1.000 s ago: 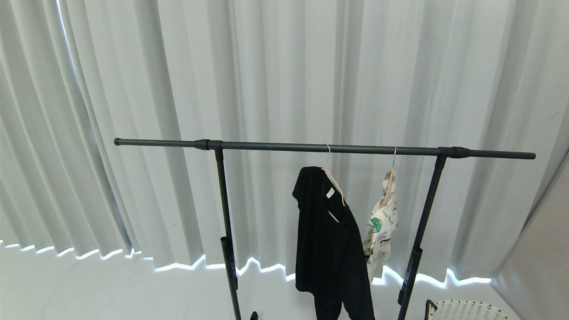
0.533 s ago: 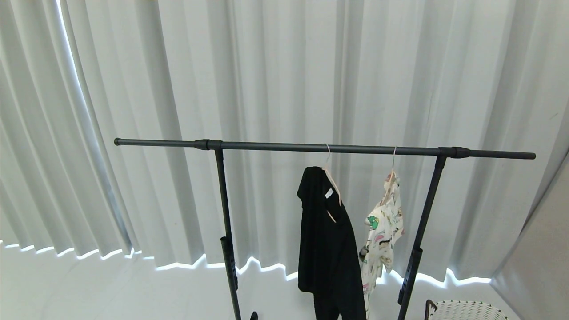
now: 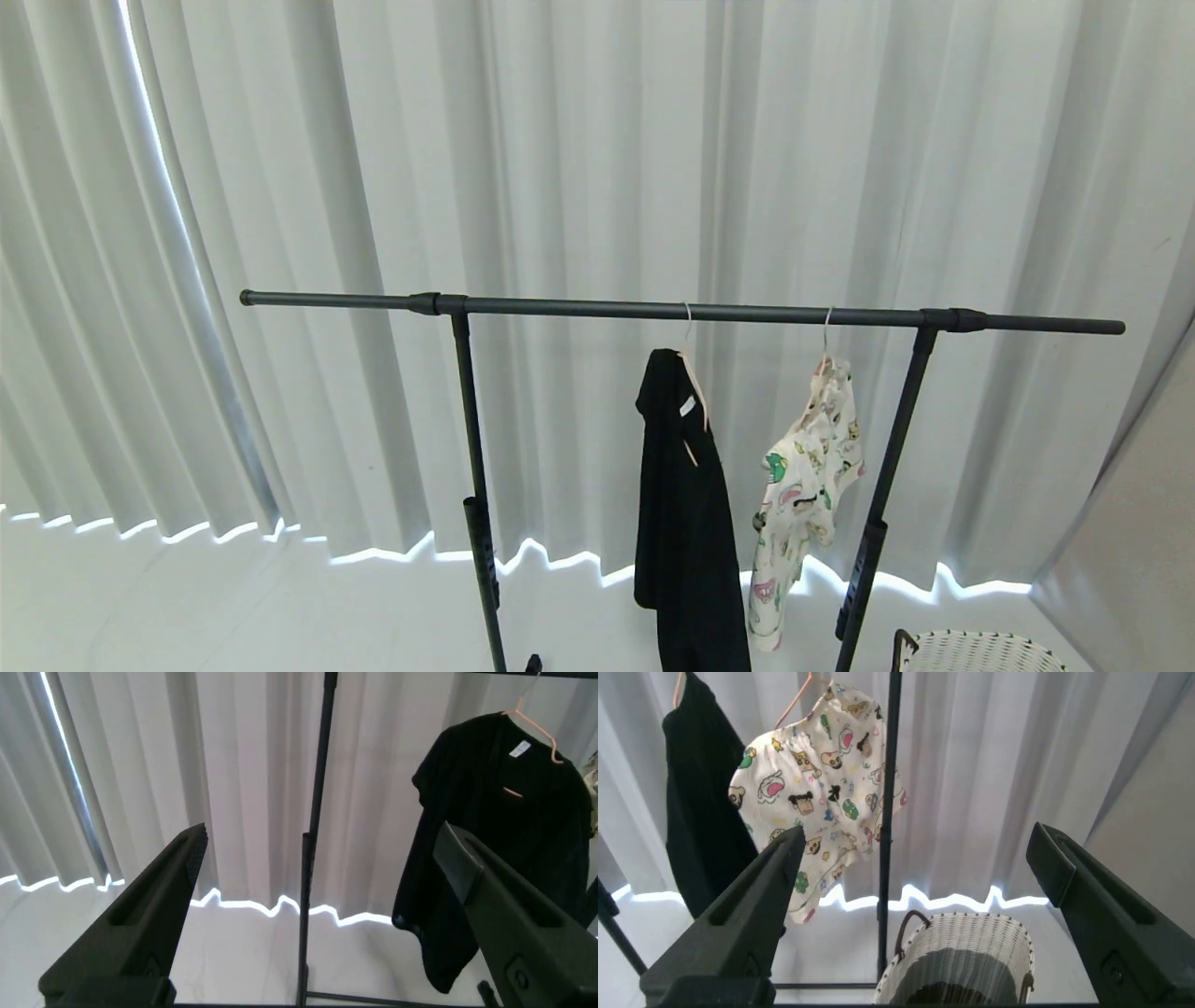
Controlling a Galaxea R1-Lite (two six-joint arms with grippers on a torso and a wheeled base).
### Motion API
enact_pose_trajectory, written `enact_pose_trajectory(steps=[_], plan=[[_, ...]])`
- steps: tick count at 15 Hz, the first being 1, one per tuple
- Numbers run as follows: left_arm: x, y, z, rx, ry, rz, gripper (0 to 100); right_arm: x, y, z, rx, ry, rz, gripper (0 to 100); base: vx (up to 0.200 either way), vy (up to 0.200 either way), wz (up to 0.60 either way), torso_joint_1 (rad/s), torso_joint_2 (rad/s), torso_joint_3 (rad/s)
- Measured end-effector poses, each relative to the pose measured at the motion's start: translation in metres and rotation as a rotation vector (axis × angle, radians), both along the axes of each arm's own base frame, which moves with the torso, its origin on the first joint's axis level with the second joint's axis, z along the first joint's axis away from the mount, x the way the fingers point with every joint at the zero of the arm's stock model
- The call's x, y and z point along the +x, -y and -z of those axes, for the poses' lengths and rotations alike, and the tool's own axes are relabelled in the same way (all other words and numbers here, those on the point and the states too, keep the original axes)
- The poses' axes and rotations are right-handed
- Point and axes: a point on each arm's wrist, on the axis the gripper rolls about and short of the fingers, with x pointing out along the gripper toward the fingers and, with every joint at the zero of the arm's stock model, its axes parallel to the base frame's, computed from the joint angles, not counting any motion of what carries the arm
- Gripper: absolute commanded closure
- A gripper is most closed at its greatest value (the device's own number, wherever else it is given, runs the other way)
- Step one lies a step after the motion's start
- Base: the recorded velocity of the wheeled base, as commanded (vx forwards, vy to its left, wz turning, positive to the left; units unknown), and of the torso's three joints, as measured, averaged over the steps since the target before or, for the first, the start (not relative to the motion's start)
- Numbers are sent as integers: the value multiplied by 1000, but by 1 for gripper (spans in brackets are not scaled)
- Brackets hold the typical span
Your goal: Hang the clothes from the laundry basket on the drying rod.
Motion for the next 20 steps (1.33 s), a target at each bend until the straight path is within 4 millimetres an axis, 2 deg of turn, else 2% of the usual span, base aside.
enact_pose_trajectory(steps=[20], plan=[[0,0,0,0,0,0,0,0,0,0,0,-2,0,0,0,0,0,0,0,0]])
